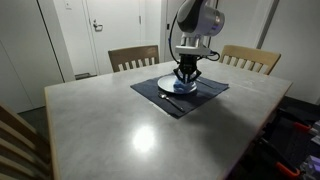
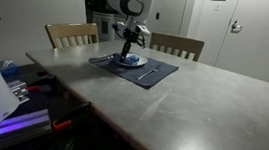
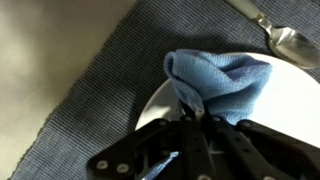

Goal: Use the cloth to wipe the plate

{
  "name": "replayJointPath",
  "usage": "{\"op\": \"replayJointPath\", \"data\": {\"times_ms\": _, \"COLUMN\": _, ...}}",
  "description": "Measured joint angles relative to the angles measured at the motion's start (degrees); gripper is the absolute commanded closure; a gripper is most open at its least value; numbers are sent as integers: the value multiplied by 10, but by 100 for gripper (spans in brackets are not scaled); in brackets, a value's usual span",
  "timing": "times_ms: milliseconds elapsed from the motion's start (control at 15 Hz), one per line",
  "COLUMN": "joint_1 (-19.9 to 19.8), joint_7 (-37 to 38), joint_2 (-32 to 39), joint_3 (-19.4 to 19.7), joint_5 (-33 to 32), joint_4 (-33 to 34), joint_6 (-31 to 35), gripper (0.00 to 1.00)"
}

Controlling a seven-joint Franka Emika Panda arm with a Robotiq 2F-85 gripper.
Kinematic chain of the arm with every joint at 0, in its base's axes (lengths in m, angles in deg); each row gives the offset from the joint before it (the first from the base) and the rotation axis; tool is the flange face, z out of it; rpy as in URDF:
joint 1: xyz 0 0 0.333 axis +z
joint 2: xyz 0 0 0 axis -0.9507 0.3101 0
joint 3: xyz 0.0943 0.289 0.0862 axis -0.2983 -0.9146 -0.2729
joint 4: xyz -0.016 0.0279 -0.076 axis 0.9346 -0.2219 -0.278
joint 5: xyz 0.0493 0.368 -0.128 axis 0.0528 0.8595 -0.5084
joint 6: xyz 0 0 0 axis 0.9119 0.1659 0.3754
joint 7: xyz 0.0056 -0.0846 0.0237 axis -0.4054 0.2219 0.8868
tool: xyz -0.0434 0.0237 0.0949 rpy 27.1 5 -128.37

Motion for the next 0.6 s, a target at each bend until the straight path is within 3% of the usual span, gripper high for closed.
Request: {"op": "replayJointPath", "data": {"times_ms": 600, "joint_1": 82, "joint_7": 138, "joint_2": 0, "joint_3": 76, "joint_5": -170, "joint_4": -5, "joint_6": 59, "gripper": 98}}
